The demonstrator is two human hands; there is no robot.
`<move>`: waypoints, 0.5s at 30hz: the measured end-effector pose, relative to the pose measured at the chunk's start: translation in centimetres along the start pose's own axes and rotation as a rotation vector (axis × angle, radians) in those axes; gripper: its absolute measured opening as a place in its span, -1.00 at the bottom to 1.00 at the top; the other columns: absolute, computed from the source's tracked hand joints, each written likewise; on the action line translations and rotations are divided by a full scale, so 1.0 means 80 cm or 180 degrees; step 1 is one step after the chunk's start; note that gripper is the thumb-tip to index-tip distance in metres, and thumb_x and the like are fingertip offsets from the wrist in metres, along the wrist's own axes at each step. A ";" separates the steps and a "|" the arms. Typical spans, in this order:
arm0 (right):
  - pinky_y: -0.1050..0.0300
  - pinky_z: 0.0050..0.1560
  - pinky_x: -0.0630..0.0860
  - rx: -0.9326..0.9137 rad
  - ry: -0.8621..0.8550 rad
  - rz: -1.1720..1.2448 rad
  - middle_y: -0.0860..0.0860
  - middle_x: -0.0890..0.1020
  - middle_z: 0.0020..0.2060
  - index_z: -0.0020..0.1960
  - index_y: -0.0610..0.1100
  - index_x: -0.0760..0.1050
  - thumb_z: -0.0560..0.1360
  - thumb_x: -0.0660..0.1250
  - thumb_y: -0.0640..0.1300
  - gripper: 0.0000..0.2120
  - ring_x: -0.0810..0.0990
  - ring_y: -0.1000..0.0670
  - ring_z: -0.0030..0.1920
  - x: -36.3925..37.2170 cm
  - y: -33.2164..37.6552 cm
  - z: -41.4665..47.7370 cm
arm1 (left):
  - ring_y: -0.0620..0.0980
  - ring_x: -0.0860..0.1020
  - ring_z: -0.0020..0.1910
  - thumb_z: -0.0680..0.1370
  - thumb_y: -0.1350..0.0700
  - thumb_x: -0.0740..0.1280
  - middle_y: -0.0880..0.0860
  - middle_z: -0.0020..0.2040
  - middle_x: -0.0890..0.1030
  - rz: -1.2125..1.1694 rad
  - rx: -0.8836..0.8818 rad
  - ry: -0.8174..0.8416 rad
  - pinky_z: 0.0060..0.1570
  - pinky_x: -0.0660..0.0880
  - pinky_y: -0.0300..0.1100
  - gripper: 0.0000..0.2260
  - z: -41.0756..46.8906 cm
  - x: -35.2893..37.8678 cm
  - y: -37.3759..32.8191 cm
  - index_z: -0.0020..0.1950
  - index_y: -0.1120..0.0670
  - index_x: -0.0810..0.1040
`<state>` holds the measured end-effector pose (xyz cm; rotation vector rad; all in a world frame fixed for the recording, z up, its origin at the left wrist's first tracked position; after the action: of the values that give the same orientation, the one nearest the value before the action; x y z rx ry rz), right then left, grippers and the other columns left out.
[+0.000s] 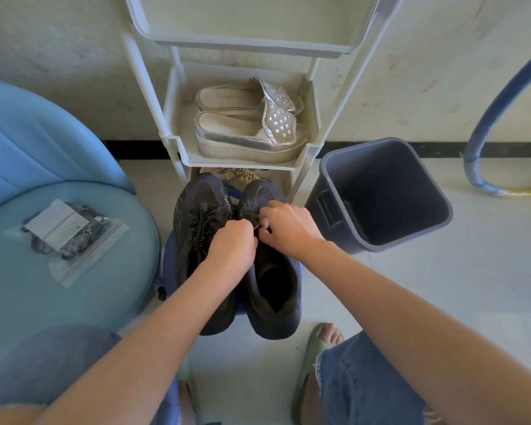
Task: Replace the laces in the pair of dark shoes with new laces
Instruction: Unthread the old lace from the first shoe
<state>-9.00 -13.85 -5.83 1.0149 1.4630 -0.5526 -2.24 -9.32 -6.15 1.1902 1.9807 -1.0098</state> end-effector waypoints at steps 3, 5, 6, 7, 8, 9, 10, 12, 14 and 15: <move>0.08 -0.26 0.36 0.0455 0.0041 0.0647 -0.06 0.54 -0.18 -0.12 -0.16 0.43 0.46 0.27 -0.11 -0.89 0.53 -0.15 -0.18 -0.002 -0.025 -0.001 | 0.20 0.56 0.00 0.60 0.23 0.14 0.20 0.03 0.57 0.0060 -0.0006 -0.0008 -0.15 0.39 -0.11 -0.80 0.003 -0.003 0.002 0.09 0.25 0.53; 0.03 -0.28 0.51 0.0951 0.0021 0.1465 -0.08 0.56 -0.27 -0.15 -0.18 0.44 0.47 0.30 -0.13 -0.88 0.58 -0.14 -0.27 0.001 -0.051 -0.006 | 0.19 0.54 -0.07 0.60 0.23 0.15 0.21 0.00 0.57 0.0024 -0.0002 0.0006 -0.16 0.40 -0.09 -0.80 0.007 -0.003 0.003 0.08 0.25 0.53; 0.00 -0.25 0.59 0.1312 0.0031 0.2044 -0.10 0.57 -0.33 -0.16 -0.20 0.44 0.49 0.30 -0.14 -0.87 0.60 -0.13 -0.33 0.007 -0.066 -0.012 | 0.18 0.53 -0.10 0.60 0.23 0.15 0.21 -0.02 0.57 0.0008 0.0023 0.0013 -0.16 0.40 -0.09 -0.80 0.008 -0.003 0.003 0.07 0.25 0.53; -0.03 -0.21 0.64 0.1671 0.0106 0.2605 -0.11 0.57 -0.37 -0.18 -0.21 0.45 0.50 0.28 -0.15 -0.86 0.60 -0.12 -0.39 0.017 -0.079 -0.017 | 0.18 0.53 -0.12 0.60 0.22 0.14 0.21 -0.04 0.57 -0.0013 0.0045 0.0020 -0.17 0.40 -0.09 -0.80 0.008 -0.002 0.003 0.06 0.25 0.53; -0.05 -0.17 0.64 0.1918 0.0217 0.3027 -0.11 0.55 -0.38 -0.17 -0.22 0.45 0.51 0.27 -0.17 -0.87 0.58 -0.10 -0.42 0.028 -0.083 -0.022 | 0.17 0.53 -0.13 0.60 0.22 0.14 0.20 -0.06 0.57 -0.0037 0.0054 0.0023 -0.17 0.40 -0.09 -0.80 0.008 -0.001 0.003 0.05 0.25 0.53; -0.06 -0.14 0.63 0.1939 0.0324 0.3205 -0.09 0.53 -0.34 -0.13 -0.21 0.47 0.52 0.27 -0.18 -0.89 0.55 -0.08 -0.41 0.033 -0.082 -0.023 | 0.16 0.52 -0.15 0.60 0.22 0.15 0.19 -0.09 0.56 -0.0053 0.0056 0.0007 -0.17 0.40 -0.10 -0.80 0.008 -0.001 0.004 0.05 0.25 0.54; -0.03 -0.11 0.62 0.1712 0.0391 0.3071 -0.06 0.52 -0.25 -0.06 -0.20 0.49 0.51 0.29 -0.18 -0.92 0.55 -0.05 -0.35 0.029 -0.076 -0.018 | 0.14 0.50 -0.17 0.60 0.22 0.15 0.17 -0.12 0.54 -0.0058 0.0057 -0.0025 -0.18 0.40 -0.10 -0.80 0.008 -0.002 0.005 0.05 0.25 0.54; 0.06 0.02 0.54 0.0862 0.0428 0.2305 -0.01 0.47 -0.04 0.06 -0.12 0.51 0.48 0.36 -0.17 -0.83 0.53 0.03 -0.13 0.012 -0.052 -0.006 | 0.13 0.48 -0.19 0.59 0.21 0.16 0.14 -0.16 0.50 -0.0057 0.0066 -0.0059 -0.19 0.40 -0.11 -0.80 0.007 -0.003 0.007 0.07 0.23 0.55; 0.09 0.05 0.47 0.0298 0.0444 0.1627 0.01 0.42 0.04 0.06 -0.06 0.52 0.44 0.43 -0.12 -0.78 0.48 0.04 -0.01 0.006 -0.028 -0.002 | 0.14 0.52 -0.17 0.60 0.19 0.16 0.13 -0.16 0.51 -0.0076 0.0092 -0.0066 -0.18 0.41 -0.11 -0.79 0.006 -0.005 0.006 0.09 0.22 0.54; 0.07 0.02 0.46 0.0223 0.0366 0.1443 0.03 0.43 0.02 0.04 -0.06 0.53 0.43 0.44 -0.09 -0.79 0.47 0.03 -0.01 0.003 -0.023 -0.001 | 0.13 0.52 -0.17 0.60 0.18 0.16 0.13 -0.15 0.51 -0.0078 0.0116 -0.0078 -0.18 0.41 -0.11 -0.80 0.006 -0.005 0.004 0.09 0.22 0.55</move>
<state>-10.54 -14.62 -6.47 1.4029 1.2614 -0.2209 -1.70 -9.78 -6.16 1.1699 1.9701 -1.0720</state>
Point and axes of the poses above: each hand's wrist, its own z-axis towards the middle knuckle, its own x-axis out of the palm, y = z × x, the point moved 10 cm from there along z, towards the middle knuckle
